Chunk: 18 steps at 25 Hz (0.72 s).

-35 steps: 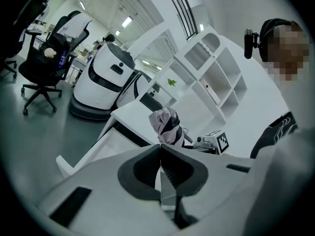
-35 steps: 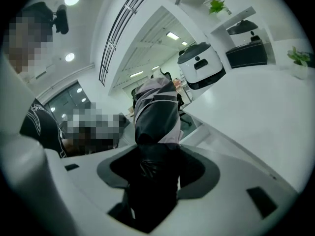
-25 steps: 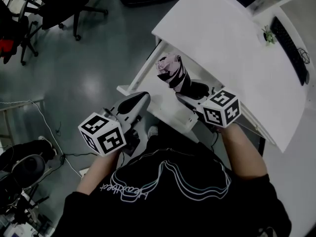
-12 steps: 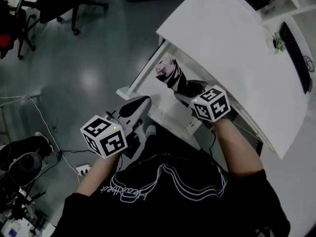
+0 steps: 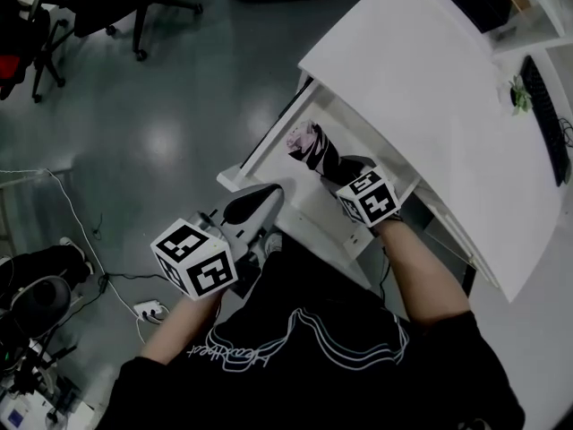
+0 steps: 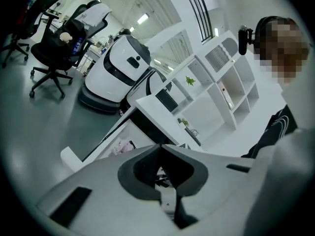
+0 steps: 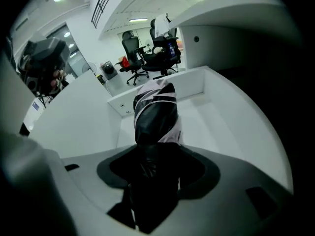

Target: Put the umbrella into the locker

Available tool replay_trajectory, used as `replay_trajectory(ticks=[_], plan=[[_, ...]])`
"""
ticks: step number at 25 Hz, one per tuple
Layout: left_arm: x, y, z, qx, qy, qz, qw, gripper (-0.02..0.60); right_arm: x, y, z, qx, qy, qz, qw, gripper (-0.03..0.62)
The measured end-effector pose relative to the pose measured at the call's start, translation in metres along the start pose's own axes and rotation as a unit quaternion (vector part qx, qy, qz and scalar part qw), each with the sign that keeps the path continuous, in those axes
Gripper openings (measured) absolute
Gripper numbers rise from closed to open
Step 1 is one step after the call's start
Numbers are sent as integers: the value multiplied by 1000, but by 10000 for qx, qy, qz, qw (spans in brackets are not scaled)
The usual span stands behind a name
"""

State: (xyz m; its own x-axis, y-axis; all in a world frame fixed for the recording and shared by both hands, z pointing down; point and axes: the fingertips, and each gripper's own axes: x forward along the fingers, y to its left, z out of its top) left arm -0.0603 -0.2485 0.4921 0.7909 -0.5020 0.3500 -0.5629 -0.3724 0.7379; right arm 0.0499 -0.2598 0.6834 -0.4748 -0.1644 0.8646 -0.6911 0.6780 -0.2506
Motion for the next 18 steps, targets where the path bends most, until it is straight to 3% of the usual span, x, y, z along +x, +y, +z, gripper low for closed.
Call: replay_trajectory(ticks=[18], plan=[[4,2,-10,238,5,-169,9996,6,36,-8,-24,-646,364,-704,9948,253]])
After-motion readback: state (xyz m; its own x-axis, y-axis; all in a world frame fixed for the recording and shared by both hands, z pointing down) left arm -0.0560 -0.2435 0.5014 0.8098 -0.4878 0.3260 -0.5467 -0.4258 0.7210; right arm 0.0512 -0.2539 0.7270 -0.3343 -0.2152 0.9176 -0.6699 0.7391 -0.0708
